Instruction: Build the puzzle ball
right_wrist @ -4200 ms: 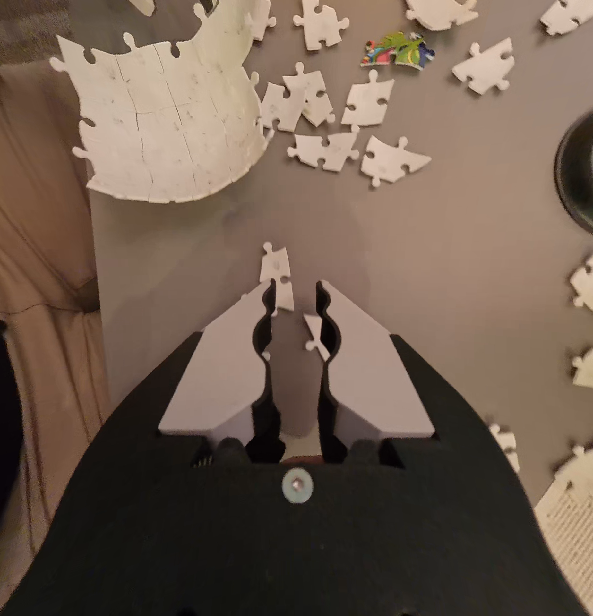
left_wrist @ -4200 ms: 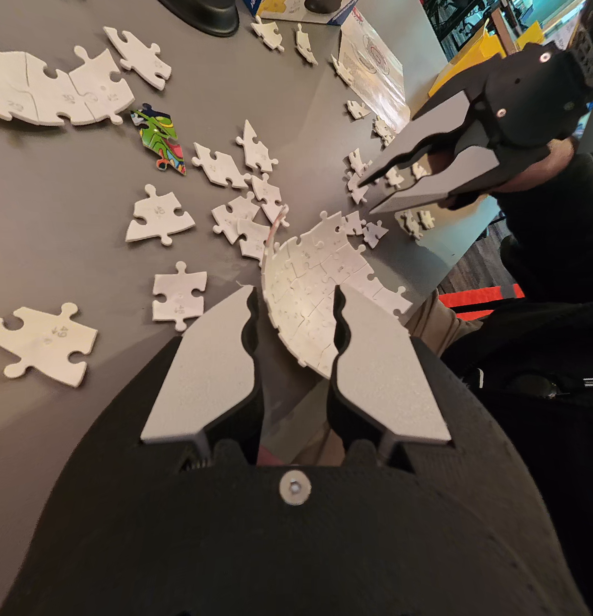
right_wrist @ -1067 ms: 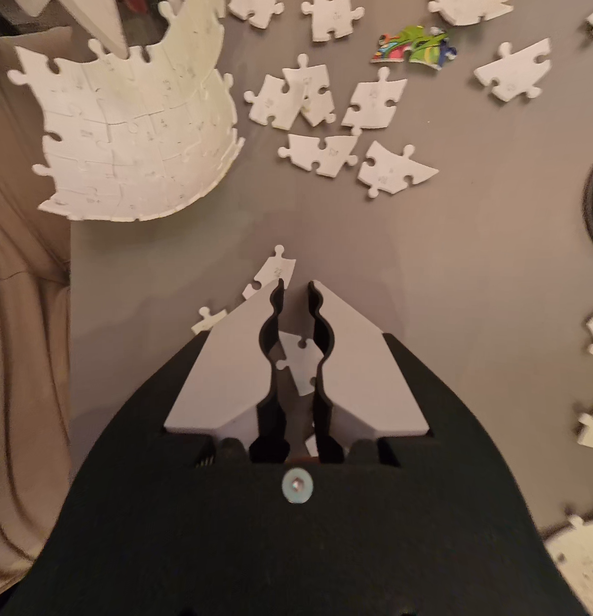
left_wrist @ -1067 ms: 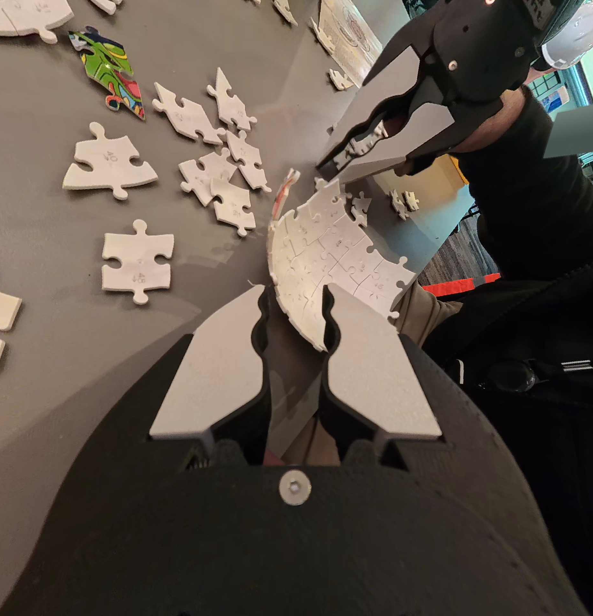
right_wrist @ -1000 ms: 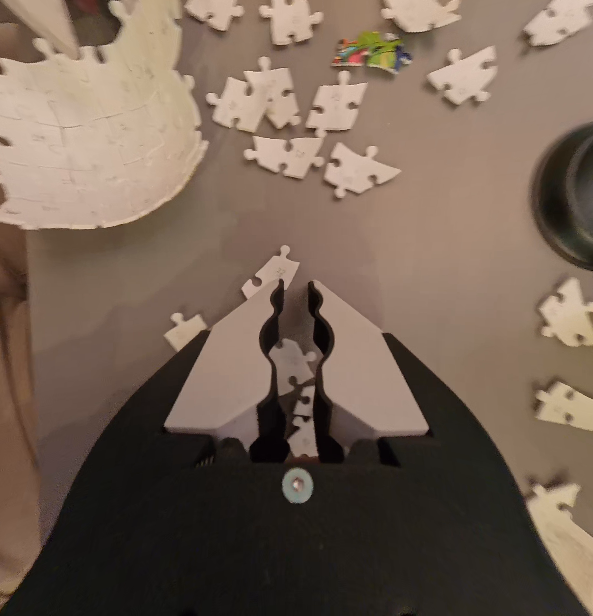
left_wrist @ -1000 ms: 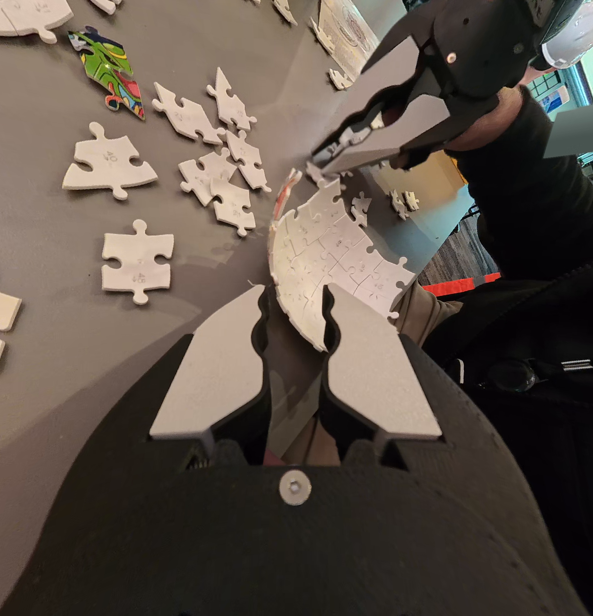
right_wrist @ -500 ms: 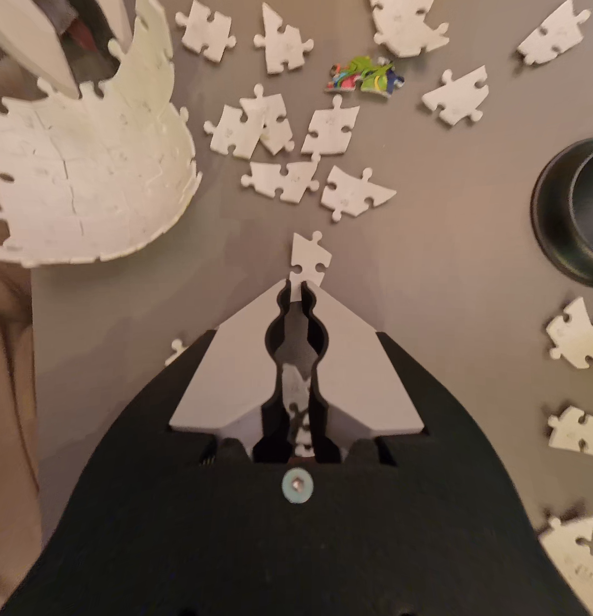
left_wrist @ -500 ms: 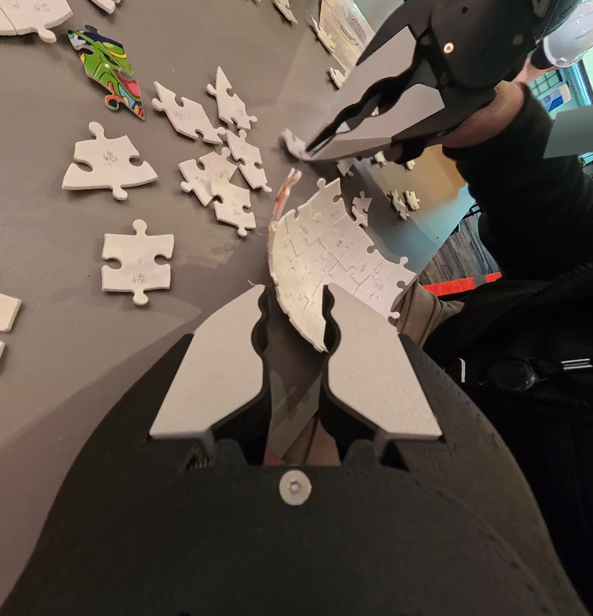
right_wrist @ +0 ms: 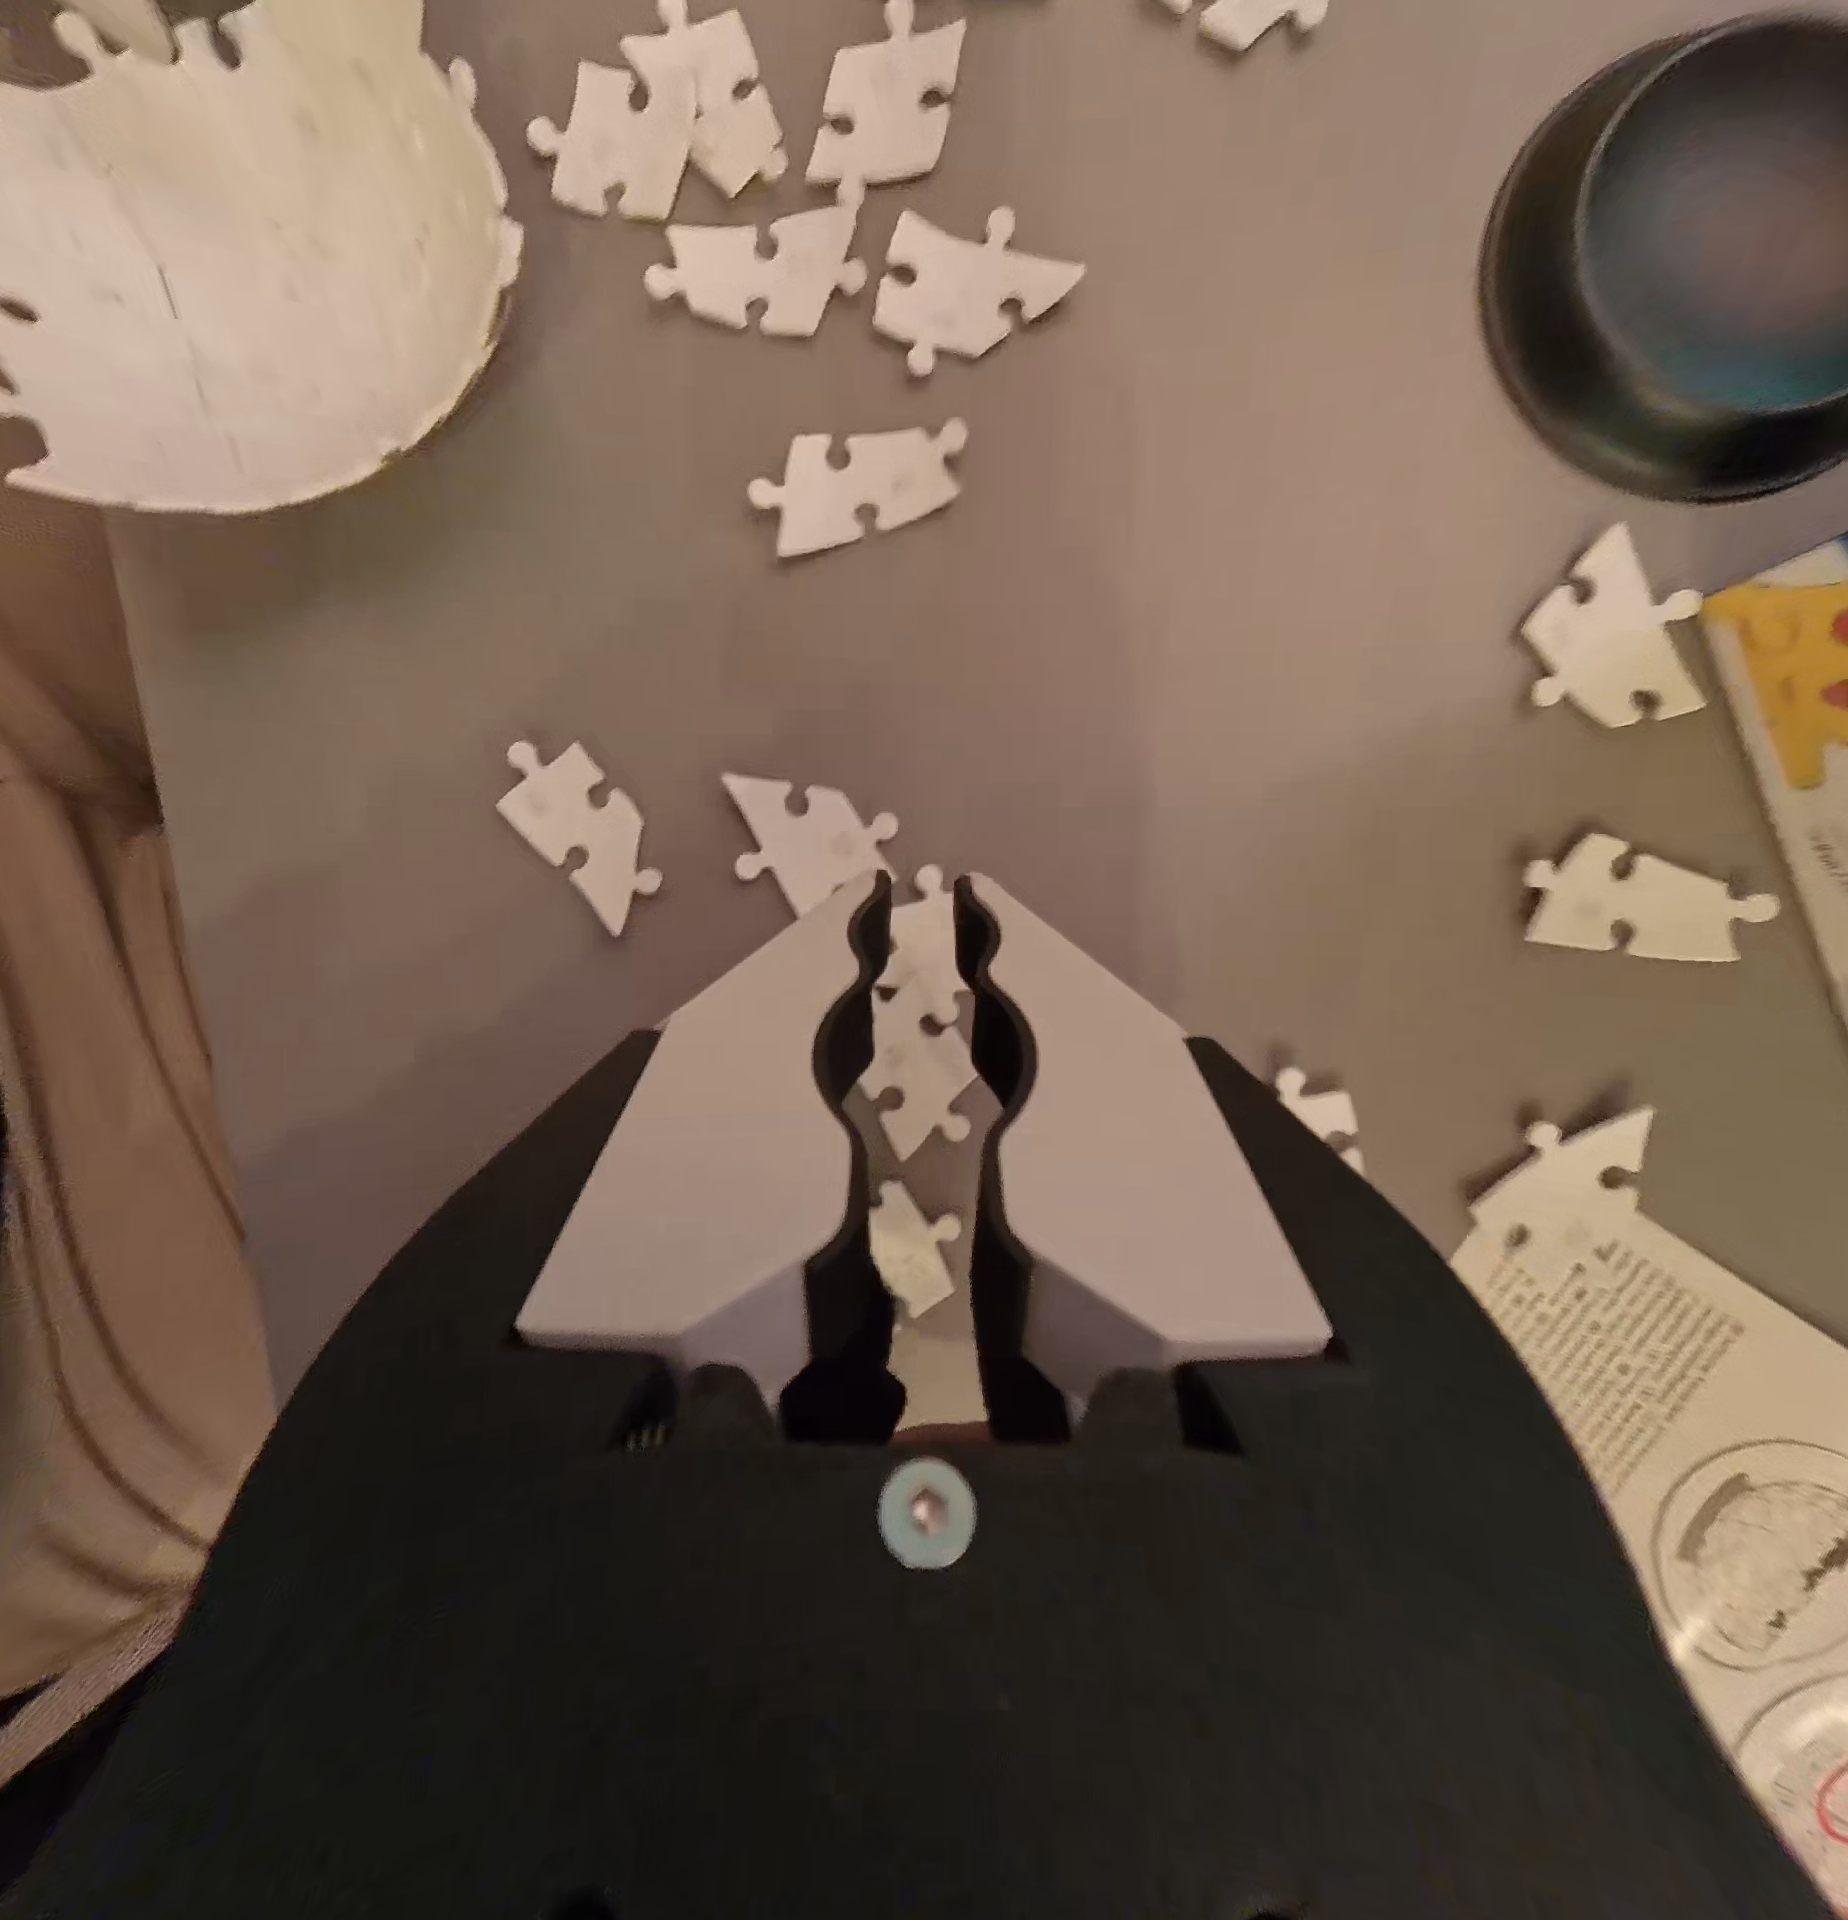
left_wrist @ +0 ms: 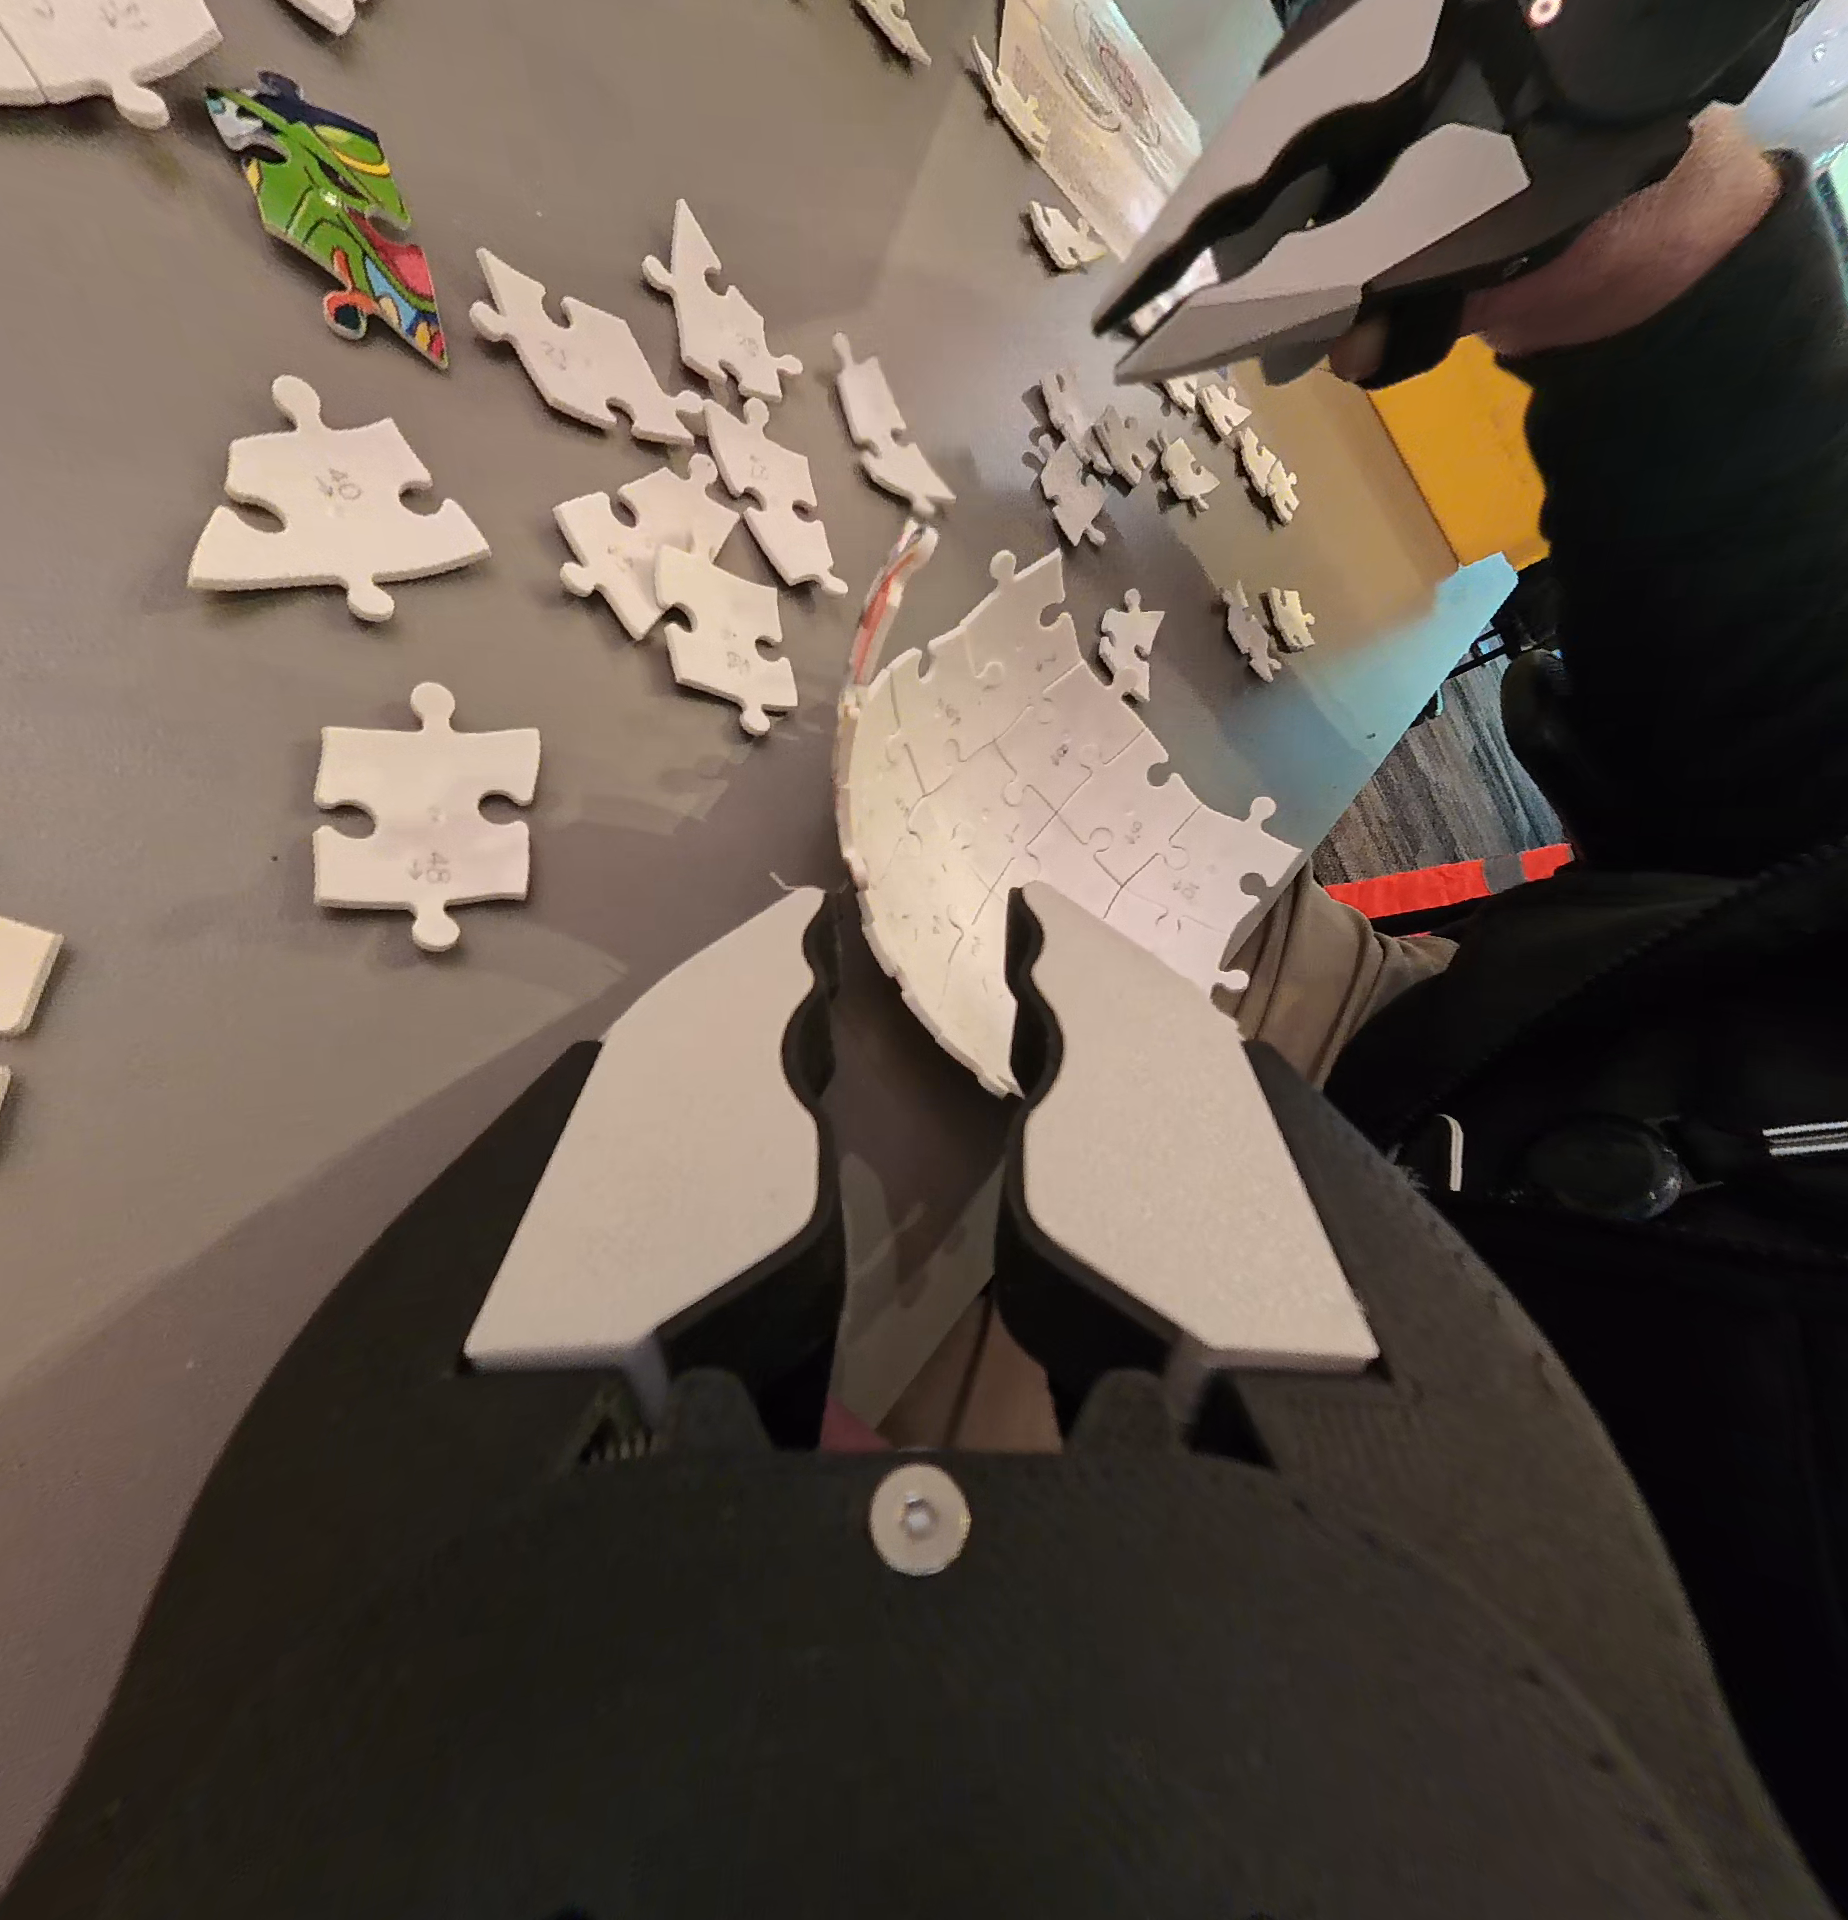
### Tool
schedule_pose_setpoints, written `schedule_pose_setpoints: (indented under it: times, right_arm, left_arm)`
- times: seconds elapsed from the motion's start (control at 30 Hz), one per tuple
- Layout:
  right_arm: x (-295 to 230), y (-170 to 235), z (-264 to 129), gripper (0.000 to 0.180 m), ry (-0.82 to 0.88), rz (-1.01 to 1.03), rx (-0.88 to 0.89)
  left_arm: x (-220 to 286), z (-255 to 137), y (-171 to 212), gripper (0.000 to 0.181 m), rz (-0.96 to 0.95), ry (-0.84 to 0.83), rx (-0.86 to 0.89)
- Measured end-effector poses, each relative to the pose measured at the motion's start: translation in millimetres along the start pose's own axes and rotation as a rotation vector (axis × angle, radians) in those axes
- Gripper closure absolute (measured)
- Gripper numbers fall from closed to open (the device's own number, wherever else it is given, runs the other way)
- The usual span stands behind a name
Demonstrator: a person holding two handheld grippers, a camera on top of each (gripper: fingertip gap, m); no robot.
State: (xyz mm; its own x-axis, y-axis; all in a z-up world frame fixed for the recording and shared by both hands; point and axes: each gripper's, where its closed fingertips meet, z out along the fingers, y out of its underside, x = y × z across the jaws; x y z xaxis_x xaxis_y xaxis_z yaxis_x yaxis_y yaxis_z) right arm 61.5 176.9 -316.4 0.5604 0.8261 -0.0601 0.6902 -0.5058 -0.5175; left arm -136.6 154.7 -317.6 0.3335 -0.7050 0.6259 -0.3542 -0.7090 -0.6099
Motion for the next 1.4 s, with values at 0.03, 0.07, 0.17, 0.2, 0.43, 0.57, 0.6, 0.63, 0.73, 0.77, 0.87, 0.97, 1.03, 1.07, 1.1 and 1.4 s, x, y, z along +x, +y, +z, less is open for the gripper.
schedule_pose_setpoints:
  times: [0.03,0.07,0.17,0.2,0.43,0.57,0.6,0.63,0.73,0.77,0.87,0.97,1.03,1.07,1.1,1.4]
  right_arm:
    - [-3.9,3.6,-0.6,0.170,-0.024,-0.003,-0.007]
    - [-7.7,5.5,0.2,0.171,-0.044,-0.010,-0.011]
    - [-16.9,7.9,10.0,0.173,-0.081,-0.034,-0.036]
    - [-18.7,8.6,14.7,0.174,-0.088,-0.040,-0.047]
    - [-7.3,-26.0,34.4,0.176,-0.014,-0.026,0.053]
    - [15.2,-19.1,-4.3,0.176,0.020,0.066,0.115]
    - [17.7,-7.8,-9.1,0.177,0.019,0.078,0.082]
    - [17.7,4.0,-11.3,0.178,0.013,0.078,0.038]
    - [13.8,24.1,-9.0,0.180,0.000,0.065,-0.040]
    - [12.5,25.0,-5.6,0.180,-0.004,0.061,-0.044]
    - [8.8,24.1,8.9,0.180,-0.016,0.038,-0.066]
    - [17.7,3.4,22.2,0.180,0.025,0.053,0.006]
    - [20.9,-6.9,23.9,0.180,0.048,0.045,0.043]
    - [23.2,-9.0,18.6,0.180,0.060,0.048,0.055]
    - [25.2,-9.3,10.5,0.180,0.066,0.055,0.066]
    - [2.3,48.3,-11.6,0.180,-0.071,0.091,-0.111]
  left_arm:
    - [-0.1,0.0,-0.1,0.151,0.000,0.000,0.000]
    - [-0.1,0.2,-0.1,0.151,0.001,-0.001,-0.001]
    - [-0.2,0.6,0.1,0.150,0.002,-0.003,-0.005]
    - [-0.2,0.7,0.2,0.150,0.003,-0.003,-0.005]
    - [0.1,0.7,0.4,0.150,0.004,-0.001,-0.006]
    - [0.3,0.5,0.8,0.150,0.005,-0.001,-0.005]
    - [0.3,0.7,0.6,0.150,0.005,-0.001,-0.005]
    - [0.3,0.7,0.5,0.150,0.005,0.000,-0.005]
    - [0.1,1.0,0.4,0.150,0.004,0.000,-0.007]
    - [0.0,1.1,0.6,0.150,0.005,-0.002,-0.009]
    - [-0.1,1.7,1.0,0.150,0.008,-0.005,-0.014]
    - [-0.1,1.8,1.1,0.150,0.009,-0.005,-0.015]
    - [-0.2,1.7,1.1,0.150,0.008,-0.005,-0.016]
    - [-0.2,1.6,1.3,0.150,0.008,-0.005,-0.016]
    - [-0.2,1.7,1.3,0.150,0.008,-0.006,-0.016]
    - [-0.1,2.2,1.8,0.150,0.012,-0.007,-0.022]
